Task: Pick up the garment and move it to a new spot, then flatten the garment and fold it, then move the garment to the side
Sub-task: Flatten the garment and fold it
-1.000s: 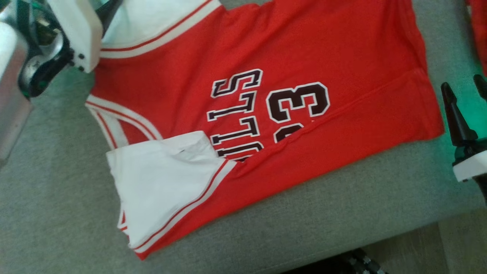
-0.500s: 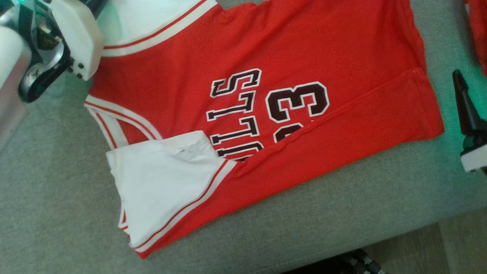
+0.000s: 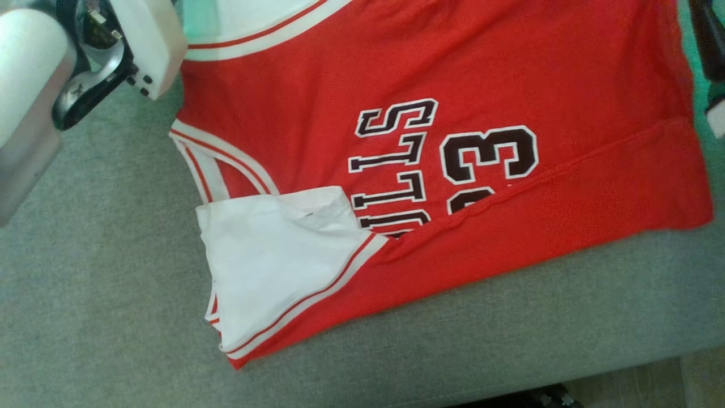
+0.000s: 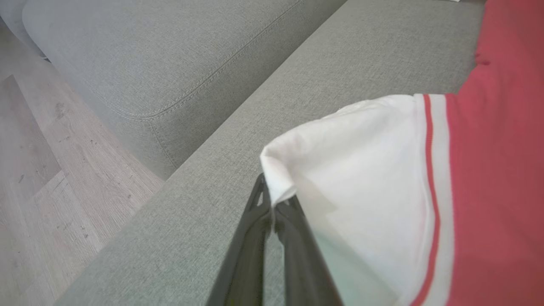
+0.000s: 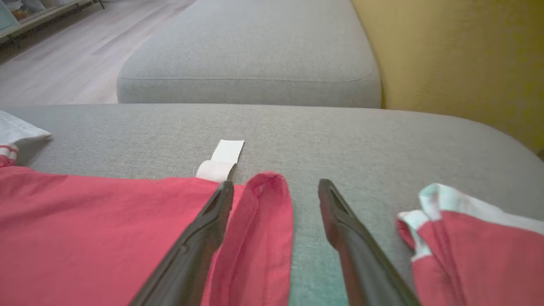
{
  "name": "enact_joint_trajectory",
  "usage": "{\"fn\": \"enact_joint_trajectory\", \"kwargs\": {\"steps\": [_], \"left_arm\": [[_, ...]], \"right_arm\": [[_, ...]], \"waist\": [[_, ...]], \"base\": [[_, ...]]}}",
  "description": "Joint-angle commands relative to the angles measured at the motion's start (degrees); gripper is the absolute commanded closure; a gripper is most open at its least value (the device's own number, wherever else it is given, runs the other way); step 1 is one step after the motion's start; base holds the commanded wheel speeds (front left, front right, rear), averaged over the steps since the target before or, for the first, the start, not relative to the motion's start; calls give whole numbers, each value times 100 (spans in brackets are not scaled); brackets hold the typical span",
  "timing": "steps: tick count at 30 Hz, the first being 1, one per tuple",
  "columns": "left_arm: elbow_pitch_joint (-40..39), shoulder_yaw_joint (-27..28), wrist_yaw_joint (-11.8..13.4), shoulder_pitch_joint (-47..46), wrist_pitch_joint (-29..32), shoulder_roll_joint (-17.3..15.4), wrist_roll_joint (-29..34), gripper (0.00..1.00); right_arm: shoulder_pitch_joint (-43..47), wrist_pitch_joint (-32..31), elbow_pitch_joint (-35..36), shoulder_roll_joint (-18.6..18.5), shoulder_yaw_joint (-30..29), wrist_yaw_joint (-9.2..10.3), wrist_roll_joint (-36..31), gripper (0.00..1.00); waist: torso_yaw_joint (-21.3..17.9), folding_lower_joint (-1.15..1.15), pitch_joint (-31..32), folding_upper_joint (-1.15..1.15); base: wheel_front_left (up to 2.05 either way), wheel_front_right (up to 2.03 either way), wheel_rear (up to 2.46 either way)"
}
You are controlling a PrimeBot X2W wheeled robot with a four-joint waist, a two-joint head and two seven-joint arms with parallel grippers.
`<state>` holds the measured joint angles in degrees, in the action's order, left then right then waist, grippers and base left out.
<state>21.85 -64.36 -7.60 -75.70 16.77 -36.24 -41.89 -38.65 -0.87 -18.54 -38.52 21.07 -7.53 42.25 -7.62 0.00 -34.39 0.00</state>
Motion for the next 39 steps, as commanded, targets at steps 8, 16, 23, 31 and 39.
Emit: {"fn": "enact_joint_trajectory", "kwargs": {"steps": [8, 16, 23, 31, 39], "left_arm": [[59, -74, 11, -562, -202, -94, -166, 100], [166, -288, 11, -654, -294, -52, -292, 100], [226, -432, 11, -742, -500, -35, -341, 100], [466, -404, 95, -938, -1234, 30, 22, 100], [656, -258, 257, -1122, -2049, 93, 288, 100]], "right_arm": [[-1185, -511, -1063, -220, 1088, 4, 427, 0], [-1573, -711, -1594, -343, 1653, 4, 779, 17], [-1748, -481, -1662, -502, 2113, 4, 1044, 100], [-2027, 173, -1790, -628, 2342, 4, 1160, 100], [-2108, 806, -1672, -948, 2422, 4, 1611, 100]], "waist": [[224, 0, -142, 0], [329, 0, -152, 0], [414, 0, -182, 0], [488, 0, -121, 0], [603, 0, 61, 0]], "base": [[0, 0, 0], [0, 0, 0], [0, 0, 0], [0, 0, 0], [0, 0, 0]]}}
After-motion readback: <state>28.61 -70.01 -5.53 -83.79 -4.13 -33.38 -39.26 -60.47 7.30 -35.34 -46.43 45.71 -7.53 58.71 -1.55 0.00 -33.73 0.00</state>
